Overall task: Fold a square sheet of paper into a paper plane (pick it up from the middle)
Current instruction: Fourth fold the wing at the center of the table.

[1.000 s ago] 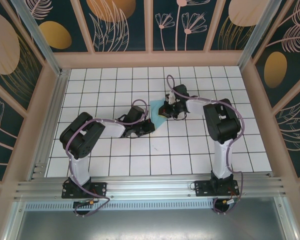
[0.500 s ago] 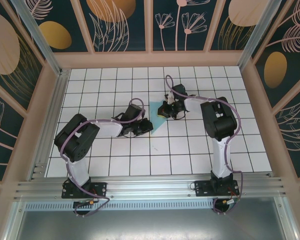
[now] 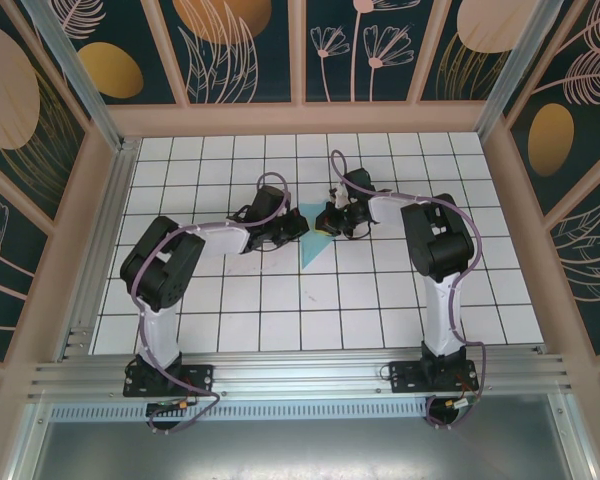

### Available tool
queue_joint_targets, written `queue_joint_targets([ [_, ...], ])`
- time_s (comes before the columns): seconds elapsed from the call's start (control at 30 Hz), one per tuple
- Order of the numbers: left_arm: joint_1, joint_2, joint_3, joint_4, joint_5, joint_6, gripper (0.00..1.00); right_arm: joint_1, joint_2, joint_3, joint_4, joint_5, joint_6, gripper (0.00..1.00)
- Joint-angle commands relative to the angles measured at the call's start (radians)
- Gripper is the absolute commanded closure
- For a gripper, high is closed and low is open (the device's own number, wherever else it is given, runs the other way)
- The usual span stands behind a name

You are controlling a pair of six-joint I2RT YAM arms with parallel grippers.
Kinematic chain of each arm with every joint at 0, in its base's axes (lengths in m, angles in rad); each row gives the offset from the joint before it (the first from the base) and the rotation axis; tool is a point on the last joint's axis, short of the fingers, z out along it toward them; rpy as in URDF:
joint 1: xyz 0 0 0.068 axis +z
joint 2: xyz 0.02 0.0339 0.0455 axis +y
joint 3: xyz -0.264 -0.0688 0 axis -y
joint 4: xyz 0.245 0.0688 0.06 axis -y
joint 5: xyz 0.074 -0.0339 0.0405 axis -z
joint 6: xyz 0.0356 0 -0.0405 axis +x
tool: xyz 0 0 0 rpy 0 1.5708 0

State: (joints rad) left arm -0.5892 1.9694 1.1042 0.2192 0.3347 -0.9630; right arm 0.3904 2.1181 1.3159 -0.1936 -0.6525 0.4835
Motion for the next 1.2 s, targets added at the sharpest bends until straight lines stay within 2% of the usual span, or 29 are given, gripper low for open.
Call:
queue_joint_targets([
  [0.0,-0.002,0.052,0.05,-0.041,-0.019,0.006,1.0,-0.006,0.05,-0.023,-0.074,0.051,-0.014,1.0],
  [0.2,-0.003,0.108,0.086,-0.05,-0.056,0.007,1.0,-0.005,0.049,-0.026,-0.07,0.045,-0.014,1.0],
  [0.43,-0.002,0.129,0.096,-0.122,-0.209,0.002,1.0,-0.008,0.031,-0.035,-0.051,0.026,-0.016,1.0],
  [0.73,-0.003,0.158,0.06,-0.156,-0.137,-0.024,1.0,0.0,-0.065,-0.047,-0.004,-0.03,0.007,1.0],
  [0.97,-0.002,0.148,0.002,-0.104,-0.084,-0.096,1.0,0.074,-0.19,-0.223,0.086,-0.044,0.112,1.0],
  [1.17,-0.003,0.132,-0.029,-0.063,-0.077,-0.134,1.0,0.132,-0.186,-0.25,0.135,-0.051,0.164,1.0],
])
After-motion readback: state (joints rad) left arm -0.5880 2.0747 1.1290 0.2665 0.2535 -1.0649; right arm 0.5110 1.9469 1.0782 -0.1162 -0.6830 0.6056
